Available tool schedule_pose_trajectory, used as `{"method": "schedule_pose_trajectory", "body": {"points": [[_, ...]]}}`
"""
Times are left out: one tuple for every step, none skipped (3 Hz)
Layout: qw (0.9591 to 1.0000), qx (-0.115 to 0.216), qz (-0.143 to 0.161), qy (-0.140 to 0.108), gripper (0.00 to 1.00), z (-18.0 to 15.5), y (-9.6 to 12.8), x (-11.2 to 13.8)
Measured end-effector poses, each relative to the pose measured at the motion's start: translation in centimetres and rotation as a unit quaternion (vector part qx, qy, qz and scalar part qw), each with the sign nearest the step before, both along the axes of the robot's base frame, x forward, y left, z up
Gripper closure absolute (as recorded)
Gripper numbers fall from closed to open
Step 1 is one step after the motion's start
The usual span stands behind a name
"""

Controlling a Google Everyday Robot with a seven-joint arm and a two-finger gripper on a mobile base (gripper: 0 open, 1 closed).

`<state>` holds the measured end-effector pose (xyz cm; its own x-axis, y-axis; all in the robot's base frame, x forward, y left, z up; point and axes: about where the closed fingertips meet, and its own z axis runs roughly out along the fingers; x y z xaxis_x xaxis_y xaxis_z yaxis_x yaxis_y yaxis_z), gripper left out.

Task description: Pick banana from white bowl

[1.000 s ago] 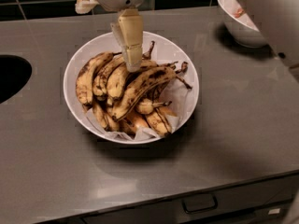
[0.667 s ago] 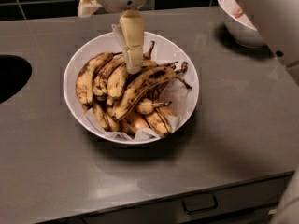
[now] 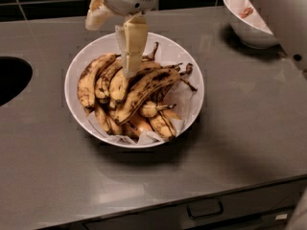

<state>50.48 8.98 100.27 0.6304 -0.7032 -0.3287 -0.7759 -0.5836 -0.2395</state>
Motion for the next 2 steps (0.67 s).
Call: {"method": "schedule_pose_trajectory", "body": {"points": [[0.9998, 0.005, 0.001, 0.018, 0.17, -0.69, -0.4, -0.47], [0.9995, 0.008, -0.001, 0.032, 0.26, -1.31, -0.87, -0.84]]}}
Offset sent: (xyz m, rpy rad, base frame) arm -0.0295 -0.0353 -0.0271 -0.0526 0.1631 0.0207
